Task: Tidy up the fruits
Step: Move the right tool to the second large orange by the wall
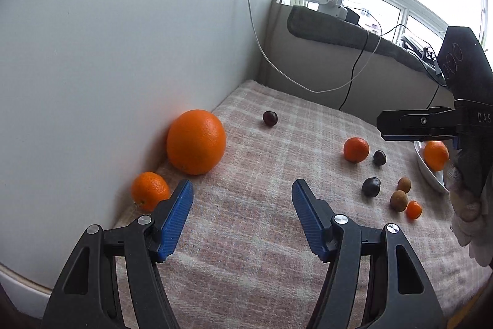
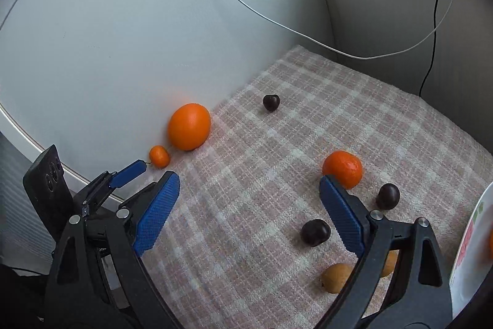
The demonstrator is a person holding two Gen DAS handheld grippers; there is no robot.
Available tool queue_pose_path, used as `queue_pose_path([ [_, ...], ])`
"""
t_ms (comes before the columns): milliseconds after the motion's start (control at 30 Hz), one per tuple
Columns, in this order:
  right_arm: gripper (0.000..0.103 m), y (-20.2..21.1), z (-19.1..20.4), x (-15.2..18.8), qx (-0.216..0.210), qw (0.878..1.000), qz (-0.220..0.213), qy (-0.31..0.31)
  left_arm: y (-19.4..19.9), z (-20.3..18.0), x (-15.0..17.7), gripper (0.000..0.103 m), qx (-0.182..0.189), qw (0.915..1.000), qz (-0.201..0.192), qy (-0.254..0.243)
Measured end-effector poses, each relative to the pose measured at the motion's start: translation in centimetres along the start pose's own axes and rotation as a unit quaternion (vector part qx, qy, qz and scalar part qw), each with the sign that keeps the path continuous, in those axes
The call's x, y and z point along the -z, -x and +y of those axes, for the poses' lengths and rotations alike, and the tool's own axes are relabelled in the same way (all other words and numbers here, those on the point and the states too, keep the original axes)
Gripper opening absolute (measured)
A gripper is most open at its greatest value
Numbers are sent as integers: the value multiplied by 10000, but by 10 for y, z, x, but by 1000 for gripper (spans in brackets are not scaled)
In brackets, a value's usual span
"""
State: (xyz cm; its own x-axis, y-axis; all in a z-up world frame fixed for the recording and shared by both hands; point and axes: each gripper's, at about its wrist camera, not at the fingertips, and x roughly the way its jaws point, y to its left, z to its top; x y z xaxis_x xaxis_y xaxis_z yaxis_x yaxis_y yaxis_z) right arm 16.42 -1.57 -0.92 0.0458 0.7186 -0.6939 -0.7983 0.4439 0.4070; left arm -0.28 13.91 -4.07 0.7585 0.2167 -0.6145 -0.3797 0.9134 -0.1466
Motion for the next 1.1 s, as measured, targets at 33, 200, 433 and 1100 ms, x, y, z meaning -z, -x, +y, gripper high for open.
queue_pose_path([
  [33,94,-7,2,-4,-85,9999,61,-5,-2,3,0,66,-30,10000,11,25],
  [200,94,-42,10,-24,-438,9984,366,-39,-9,10,-5,66,-139,9999,4,64],
  [433,91,-87,17,-46,-937,9930,680,-229,-24,15,-13,60,-176,9998,95,45],
  [1100,79,-184,31,-74,-1672,9737,1332,-782,-50,31,-19,54,-354,9987,357,86],
])
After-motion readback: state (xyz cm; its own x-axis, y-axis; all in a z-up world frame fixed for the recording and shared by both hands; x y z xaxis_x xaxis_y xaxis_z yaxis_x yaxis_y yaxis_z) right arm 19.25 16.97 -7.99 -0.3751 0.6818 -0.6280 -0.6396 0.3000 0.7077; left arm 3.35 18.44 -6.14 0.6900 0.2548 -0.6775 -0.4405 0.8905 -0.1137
